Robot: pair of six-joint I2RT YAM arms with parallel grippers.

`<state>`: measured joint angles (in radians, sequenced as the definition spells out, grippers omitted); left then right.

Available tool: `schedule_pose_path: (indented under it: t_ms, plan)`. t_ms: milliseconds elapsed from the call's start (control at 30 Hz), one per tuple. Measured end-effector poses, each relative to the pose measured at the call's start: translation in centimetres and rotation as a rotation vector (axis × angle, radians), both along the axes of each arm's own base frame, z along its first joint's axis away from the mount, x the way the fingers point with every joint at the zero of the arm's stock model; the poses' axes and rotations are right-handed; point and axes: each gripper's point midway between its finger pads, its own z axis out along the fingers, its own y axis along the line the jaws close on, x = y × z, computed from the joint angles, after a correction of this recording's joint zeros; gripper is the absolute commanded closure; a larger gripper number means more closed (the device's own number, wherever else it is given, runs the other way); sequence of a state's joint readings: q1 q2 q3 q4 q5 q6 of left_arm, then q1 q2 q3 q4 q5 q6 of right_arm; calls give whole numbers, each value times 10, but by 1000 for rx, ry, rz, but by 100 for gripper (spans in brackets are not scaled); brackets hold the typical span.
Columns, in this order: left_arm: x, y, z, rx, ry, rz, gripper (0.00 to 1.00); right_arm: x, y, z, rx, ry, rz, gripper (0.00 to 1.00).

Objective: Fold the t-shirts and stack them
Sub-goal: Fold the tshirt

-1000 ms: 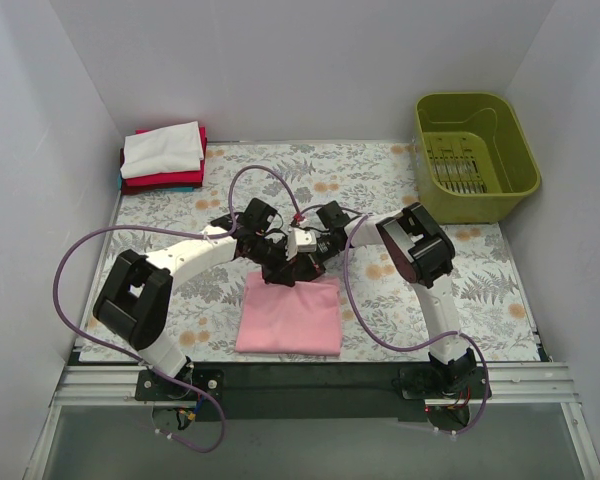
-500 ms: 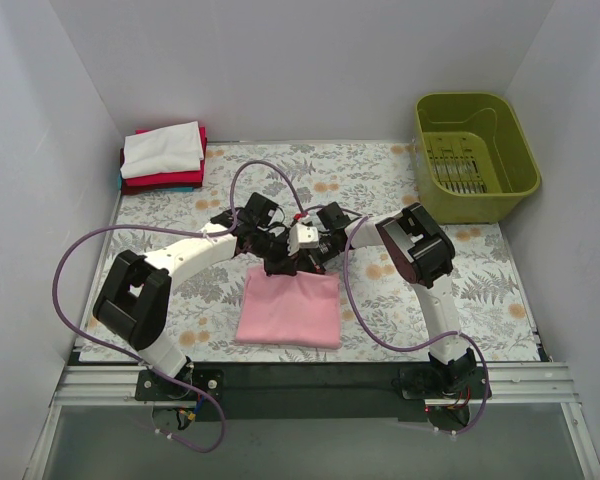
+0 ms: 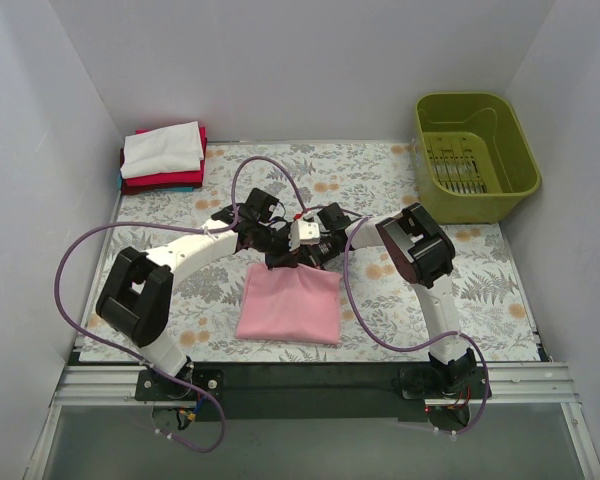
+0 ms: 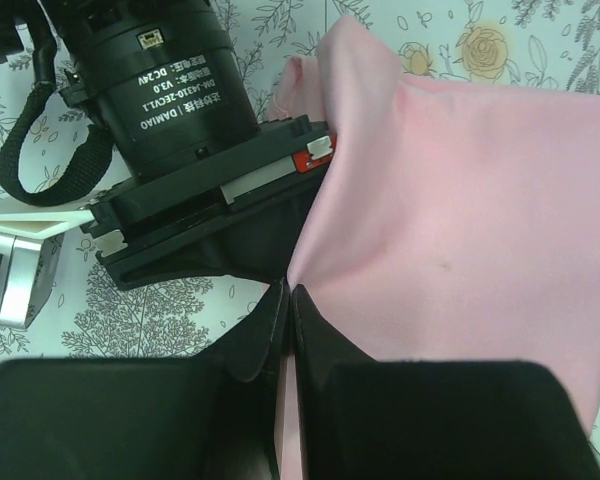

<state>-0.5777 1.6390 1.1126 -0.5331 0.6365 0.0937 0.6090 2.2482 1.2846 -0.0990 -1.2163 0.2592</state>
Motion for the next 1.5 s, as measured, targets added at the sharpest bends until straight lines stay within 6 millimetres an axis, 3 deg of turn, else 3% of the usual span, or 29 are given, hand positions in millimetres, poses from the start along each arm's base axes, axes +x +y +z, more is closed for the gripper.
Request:
schedule_pose_path:
  t_ms: [267,333,367,500,767,900,1033,1200,1333,1500]
  plan:
    - [13,2,-6,15,-54,25,98,0,0,0,-1,-2,-1,86]
    - [15,4,-10,25,-61,32,83,0,0,0,-4,-5,-2,84]
    - [15,6,-11,31,-62,37,70,0,0,0,-6,-7,-3,83]
    - [15,11,-6,33,-56,70,56,1,0,-2,-30,-24,-10,79]
    - [16,39,46,-52,2,220,55,16,4,3,-90,-114,-5,73]
    - [30,63,53,-78,91,348,55,34,11,15,-100,-213,1,66]
    - [40,88,40,-70,198,467,58,56,16,31,-115,-335,13,50]
    - [48,108,11,-30,368,577,59,87,18,46,-151,-537,22,46]
    - [56,117,-10,-8,488,653,59,104,3,39,-222,-640,35,41]
    - [63,115,-20,-13,613,683,59,126,-35,38,-273,-644,11,36]
